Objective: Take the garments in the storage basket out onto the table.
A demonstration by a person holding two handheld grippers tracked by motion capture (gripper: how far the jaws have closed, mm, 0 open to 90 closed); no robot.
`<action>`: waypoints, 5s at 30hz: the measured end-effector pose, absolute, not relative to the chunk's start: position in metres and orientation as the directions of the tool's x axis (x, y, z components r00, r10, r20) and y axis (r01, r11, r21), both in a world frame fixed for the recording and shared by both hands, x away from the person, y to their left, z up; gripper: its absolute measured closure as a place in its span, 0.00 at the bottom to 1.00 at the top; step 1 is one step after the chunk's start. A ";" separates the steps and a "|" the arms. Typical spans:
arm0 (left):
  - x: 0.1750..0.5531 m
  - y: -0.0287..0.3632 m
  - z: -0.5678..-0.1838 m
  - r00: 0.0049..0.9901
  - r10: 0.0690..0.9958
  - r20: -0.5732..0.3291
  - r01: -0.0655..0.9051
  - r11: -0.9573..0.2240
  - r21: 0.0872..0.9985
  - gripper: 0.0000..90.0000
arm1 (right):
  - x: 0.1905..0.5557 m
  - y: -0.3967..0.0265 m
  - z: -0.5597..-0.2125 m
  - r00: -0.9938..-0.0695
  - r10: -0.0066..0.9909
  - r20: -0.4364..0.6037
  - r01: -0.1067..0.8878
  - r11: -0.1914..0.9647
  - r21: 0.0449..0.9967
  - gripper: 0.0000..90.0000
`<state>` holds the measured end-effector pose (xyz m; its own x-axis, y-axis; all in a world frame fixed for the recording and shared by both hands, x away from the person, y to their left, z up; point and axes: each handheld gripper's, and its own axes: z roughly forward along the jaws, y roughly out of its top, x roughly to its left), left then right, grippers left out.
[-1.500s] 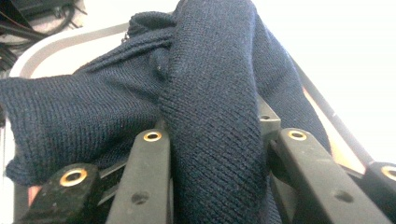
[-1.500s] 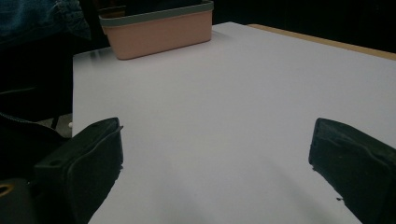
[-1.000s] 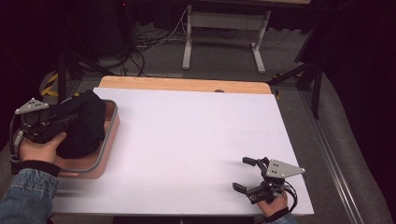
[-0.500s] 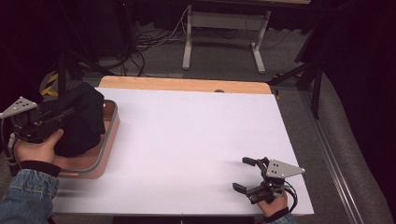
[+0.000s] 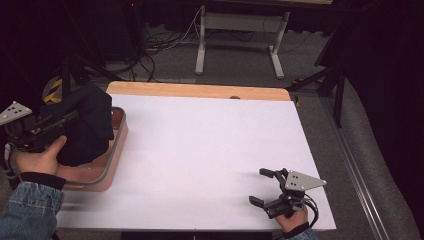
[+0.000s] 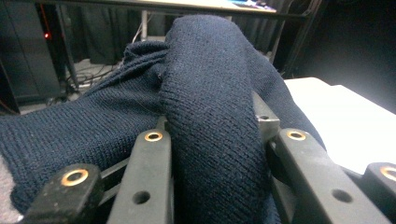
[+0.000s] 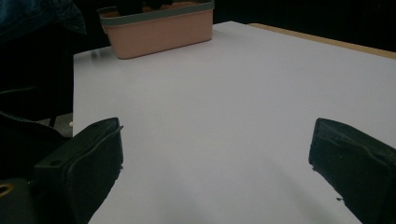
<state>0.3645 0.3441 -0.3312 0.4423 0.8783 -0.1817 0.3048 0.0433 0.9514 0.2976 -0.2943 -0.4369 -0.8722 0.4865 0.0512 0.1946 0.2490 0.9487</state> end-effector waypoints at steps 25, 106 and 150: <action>0.342 0.298 -0.299 0.621 0.758 -0.202 0.213 0.084 0.973 0.80 | 0.298 -0.294 -0.437 -0.873 0.484 0.051 0.193 0.248 0.949 0.04; 0.389 0.097 -0.371 0.809 0.523 -0.269 0.302 0.024 0.953 0.82 | 0.296 -0.296 -0.436 -0.885 0.463 0.054 0.184 0.240 0.953 0.04; 0.417 0.059 -0.423 0.782 0.543 -0.307 0.443 -0.136 0.886 0.74 | 0.296 -0.298 -0.436 -0.885 0.463 0.058 0.188 0.240 0.952 0.04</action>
